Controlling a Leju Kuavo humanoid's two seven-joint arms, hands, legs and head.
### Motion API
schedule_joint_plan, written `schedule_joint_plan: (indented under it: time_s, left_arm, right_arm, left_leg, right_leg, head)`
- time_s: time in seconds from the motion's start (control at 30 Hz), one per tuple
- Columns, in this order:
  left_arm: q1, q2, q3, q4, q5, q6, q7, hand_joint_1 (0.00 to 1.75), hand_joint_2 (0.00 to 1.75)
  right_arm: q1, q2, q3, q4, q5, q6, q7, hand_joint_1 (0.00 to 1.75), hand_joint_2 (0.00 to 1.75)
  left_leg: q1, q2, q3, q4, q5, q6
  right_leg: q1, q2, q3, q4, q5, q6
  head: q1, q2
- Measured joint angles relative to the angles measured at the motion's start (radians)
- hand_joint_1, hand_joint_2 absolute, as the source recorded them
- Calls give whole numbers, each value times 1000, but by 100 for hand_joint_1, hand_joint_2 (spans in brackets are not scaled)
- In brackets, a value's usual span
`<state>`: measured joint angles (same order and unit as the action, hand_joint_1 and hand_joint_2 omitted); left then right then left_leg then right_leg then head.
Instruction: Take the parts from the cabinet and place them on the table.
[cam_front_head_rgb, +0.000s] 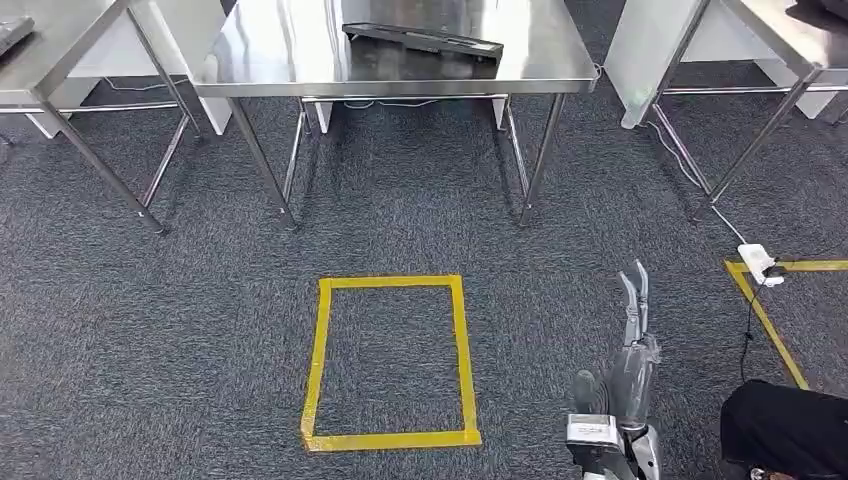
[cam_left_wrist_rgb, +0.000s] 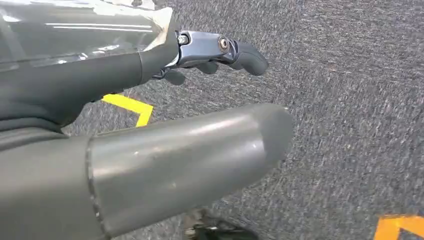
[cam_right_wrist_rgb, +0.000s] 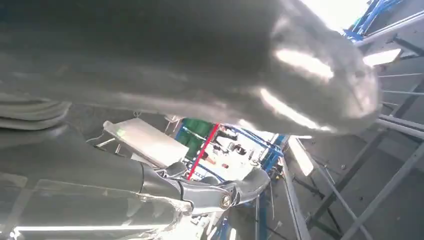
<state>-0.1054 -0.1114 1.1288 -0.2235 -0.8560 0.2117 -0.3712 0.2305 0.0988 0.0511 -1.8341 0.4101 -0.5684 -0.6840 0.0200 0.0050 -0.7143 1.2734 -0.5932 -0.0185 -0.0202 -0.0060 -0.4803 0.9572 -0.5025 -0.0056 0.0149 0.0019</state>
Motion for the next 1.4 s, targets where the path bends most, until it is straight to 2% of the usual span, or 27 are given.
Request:
schedule_joint_plan:
  time_s: [0.03,0.07,0.13,0.17,0.2,0.3,0.37,0.4,0.47,0.53,0.57,0.6,0.67,0.7,0.73,0.83,0.87,0.93,1.0,1.03,1.07,1.1,1.17,1.2,1.23,1.37,1.4]
  left_arm:
    - [0,1,0,0,0,0,0,0,0]
    - [0,1,-1,0,1,-1,0,0,0]
    - [-1,1,-5,0,1,-2,0,0,0]
    - [-2,2,-6,0,1,-2,-2,0,0]
    - [-4,2,-6,0,1,-3,-3,0,0]
    - [-3,3,-7,0,1,-3,-4,0,0]
    - [-4,1,-7,0,3,-5,-4,0,0]
    - [-5,1,-7,0,4,-5,-4,0,0]
    - [-5,2,-7,0,7,-5,-4,0,0]
    - [-4,2,-7,0,9,-4,-4,0,0]
    - [-4,2,-7,0,10,-4,-4,0,0]
    - [-3,2,-7,0,10,-4,-4,0,0]
    - [-2,0,-7,0,10,-3,-4,0,0]
    - [-3,0,-7,0,11,-3,-4,0,0]
    - [-4,1,-7,0,12,-2,-4,0,0]
    - [-3,1,-7,0,17,0,-4,0,0]
    - [-3,1,-7,0,17,0,-4,0,0]
    - [-2,0,-7,0,17,2,-4,0,0]
    - [-2,0,-7,0,17,2,-4,0,0]
    - [-1,0,-7,0,17,2,-4,0,0]
    - [1,0,-7,0,17,2,-4,0,0]
    - [2,0,-6,0,17,3,-4,0,0]
    - [2,0,-6,0,17,3,-4,0,0]
    - [1,1,-6,0,17,3,-4,0,0]
    - [-2,1,-6,0,17,3,-4,0,0]
    - [-1,1,-6,0,16,3,-4,0,0]
    - [-1,-3,-6,0,16,3,-3,0,0]
  right_arm:
    - [0,2,-1,0,2,2,1,0,0]
    - [0,3,-1,0,3,5,2,0,0]
    - [-1,5,-2,0,5,6,3,0,0]
    - [-1,7,-2,0,8,8,3,0,0]
    - [-2,8,-2,0,13,10,3,0,0]
    - [-4,14,-2,0,22,18,6,0,0]
    - [-10,18,-3,1,33,32,19,0,0]
    - [-15,18,-4,2,34,38,24,0,0]
    - [-31,19,-7,11,37,48,35,0,0]
    - [-43,19,-15,37,39,56,43,0,0]
    - [-48,19,-18,49,39,57,45,0,0]
    - [-55,19,-21,62,39,59,48,0,0]
    - [-75,19,-26,84,43,59,53,0,0]
    - [-87,19,-29,95,48,58,58,0,0]
    - [-94,20,-31,106,52,56,64,0,0]
    - [-111,20,-44,140,67,41,82,0,0]
    - [-120,21,-49,149,70,35,87,0,0]
    - [-136,22,-53,171,75,27,93,0,0]
    - [-139,23,-60,187,76,27,94,0,0]
    - [-141,23,-62,195,76,26,96,0,0]
    - [-142,23,-65,202,76,26,97,0,0]
    - [-143,23,-67,207,76,26,97,0,0]
    - [-149,23,-69,216,76,26,97,0,0]
    - [-153,24,-71,220,78,24,97,0,0]
    - [-155,24,-72,222,78,23,97,0,0]
    - [-162,27,-81,241,80,17,100,0,0]
    - [-164,27,-86,245,80,17,100,0,0]
  left_leg:
    - [0,0,-3,37,2,0]
    - [0,0,17,19,21,1]
    - [0,0,101,-102,79,6]
    - [0,-1,169,-209,113,12]
    - [-3,-4,206,-264,100,18]
    - [-11,-3,197,-278,100,27]
    - [0,-1,193,-297,116,50]
    - [-3,2,188,-300,123,57]
    - [-5,4,175,-299,132,65]
    - [-7,4,161,-297,141,64]
    - [-7,4,156,-296,145,63]
    - [-7,4,153,-296,149,61]
    - [-6,3,150,-291,152,54]
    - [-9,4,147,-287,154,49]
    - [-15,2,145,-285,154,43]
    - [-12,-1,141,-286,165,26]
    - [-9,-4,136,-282,163,20]
    - [-6,-5,101,-206,95,13]
    - [-6,-5,28,-39,10,6]
    - [-6,-5,0,27,-11,4]
    - [-6,-5,-4,42,-5,5]
    - [-6,-4,15,10,20,7]
    - [-6,8,108,-156,101,15]
    - [-9,45,159,-248,130,24]
    - [-18,67,169,-274,117,25]
    - [-23,28,154,-282,132,51]
    - [-15,23,158,-289,140,59]
  right_leg:
    - [2,0,-4,2,5,1]
    - [3,1,-10,4,10,2]
    - [3,1,-16,9,13,7]
    - [3,1,-18,16,12,7]
    - [7,1,-27,21,12,8]
    - [10,0,-37,24,23,25]
    - [20,1,-50,29,22,38]
    - [15,3,-67,59,-1,36]
    - [11,4,-133,206,-75,25]
    - [8,4,-190,343,-120,30]
    - [7,4,-185,342,-115,37]
    - [7,4,-153,290,-92,48]
    - [2,3,-41,94,-24,66]
    - [-2,3,-3,13,-19,62]
    - [10,6,-6,13,-11,52]
    - [11,5,-17,22,-5,36]
    - [-5,2,-16,16,3,24]
    - [-3,-5,-19,17,14,7]
    - [2,-17,-30,19,17,3]
    - [5,-23,-34,20,18,1]
    - [6,-29,-36,22,18,1]
    - [7,-35,-37,23,18,1]
    - [8,-47,-35,25,18,1]
    - [11,-52,-34,25,17,2]
    - [22,-57,-36,28,15,5]
    - [26,-89,-38,26,18,25]
    - [19,-66,-51,45,4,30]
  head:
    - [0,0]
    - [0,0]
    - [0,0]
    - [0,0]
    - [0,0]
    - [0,0]
    - [2,0]
    - [2,0]
    - [5,0]
    - [5,0]
    - [5,0]
    - [5,0]
    - [5,0]
    - [5,0]
    - [5,0]
    - [4,0]
    - [4,0]
    - [1,0]
    - [1,0]
    - [1,0]
    - [1,0]
    - [1,0]
    - [1,0]
    - [1,0]
    - [2,0]
    - [3,0]
    - [2,0]
